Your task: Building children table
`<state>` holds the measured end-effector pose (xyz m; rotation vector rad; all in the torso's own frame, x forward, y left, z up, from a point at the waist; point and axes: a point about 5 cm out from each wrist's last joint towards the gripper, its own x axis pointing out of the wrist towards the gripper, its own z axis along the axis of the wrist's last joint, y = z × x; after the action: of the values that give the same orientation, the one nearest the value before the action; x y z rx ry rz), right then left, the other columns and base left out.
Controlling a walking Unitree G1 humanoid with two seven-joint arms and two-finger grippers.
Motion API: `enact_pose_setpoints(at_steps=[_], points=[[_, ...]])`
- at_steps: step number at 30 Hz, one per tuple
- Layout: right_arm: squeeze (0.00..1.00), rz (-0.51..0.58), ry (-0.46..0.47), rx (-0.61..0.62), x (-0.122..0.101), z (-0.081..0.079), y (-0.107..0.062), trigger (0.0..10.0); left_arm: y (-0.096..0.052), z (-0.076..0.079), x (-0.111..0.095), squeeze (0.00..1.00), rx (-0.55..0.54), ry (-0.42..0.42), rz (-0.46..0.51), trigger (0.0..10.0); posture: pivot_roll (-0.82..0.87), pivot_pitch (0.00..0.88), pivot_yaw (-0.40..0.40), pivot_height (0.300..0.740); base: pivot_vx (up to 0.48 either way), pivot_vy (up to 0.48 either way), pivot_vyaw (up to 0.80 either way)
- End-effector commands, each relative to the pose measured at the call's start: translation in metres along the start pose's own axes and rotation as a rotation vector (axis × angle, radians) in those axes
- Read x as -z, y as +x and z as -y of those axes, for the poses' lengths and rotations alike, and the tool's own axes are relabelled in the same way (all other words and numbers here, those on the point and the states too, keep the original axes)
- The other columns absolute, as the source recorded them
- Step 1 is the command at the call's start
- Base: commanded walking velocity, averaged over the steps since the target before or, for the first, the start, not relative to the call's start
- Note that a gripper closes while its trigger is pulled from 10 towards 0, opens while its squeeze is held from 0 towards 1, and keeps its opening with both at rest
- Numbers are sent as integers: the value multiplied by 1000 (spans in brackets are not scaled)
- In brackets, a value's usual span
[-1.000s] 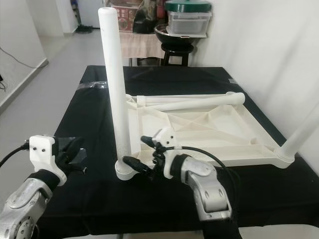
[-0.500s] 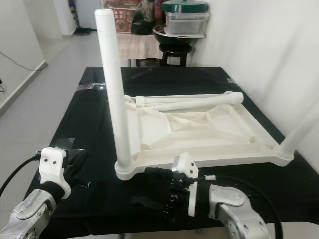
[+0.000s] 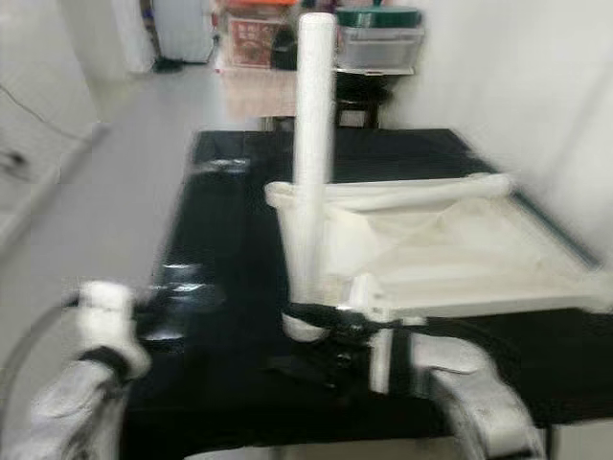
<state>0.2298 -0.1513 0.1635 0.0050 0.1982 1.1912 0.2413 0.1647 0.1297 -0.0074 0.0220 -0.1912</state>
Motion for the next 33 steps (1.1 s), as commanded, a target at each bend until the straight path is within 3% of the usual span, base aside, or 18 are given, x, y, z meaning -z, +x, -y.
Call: enact_pose_setpoints(at_steps=[1,10,13,15,19,21,22,23,29,33], points=[[0,9,-31,-5,-5,1,8,10000,-1,-6,0,0,-19,9,-3,10000,-36,0,-52,740,0,480,0],[0,34,-43,39,-8,7,16,10000,-1,-6,-3,0,-26,3,10,10000,-33,0,-54,740,0,480,0],[0,46,-62,144,-10,19,22,10000,0,-6,-5,0,-33,4,19,10000,-31,0,-57,740,0,480,0],[0,81,-81,349,-16,40,31,10000,0,-6,-7,0,-48,2,29,10000,-27,0,-58,740,0,480,0],[0,100,-85,416,-19,47,33,10000,0,-6,-8,0,-53,-4,33,10000,-27,0,-58,740,0,480,0],[0,159,-73,622,-27,66,37,10000,1,-5,-9,0,-65,-11,39,10000,-19,0,-58,740,0,480,0],[0,159,-73,622,-27,66,37,10000,1,-5,-9,0,-65,-11,39,10000,-19,0,-58,740,0,480,0],[0,132,-49,740,-20,75,48,10000,1,-2,-9,0,-67,7,35,10000,-11,0,-61,740,0,480,0],[0,14,-51,753,-1,72,60,10000,-1,-4,-3,0,-94,20,-2,10000,-4,0,-68,740,0,473,0],[0,-2,-33,776,4,75,61,10000,-2,-7,4,0,-113,0,-46,10000,-3,0,-74,740,0,336,0]])
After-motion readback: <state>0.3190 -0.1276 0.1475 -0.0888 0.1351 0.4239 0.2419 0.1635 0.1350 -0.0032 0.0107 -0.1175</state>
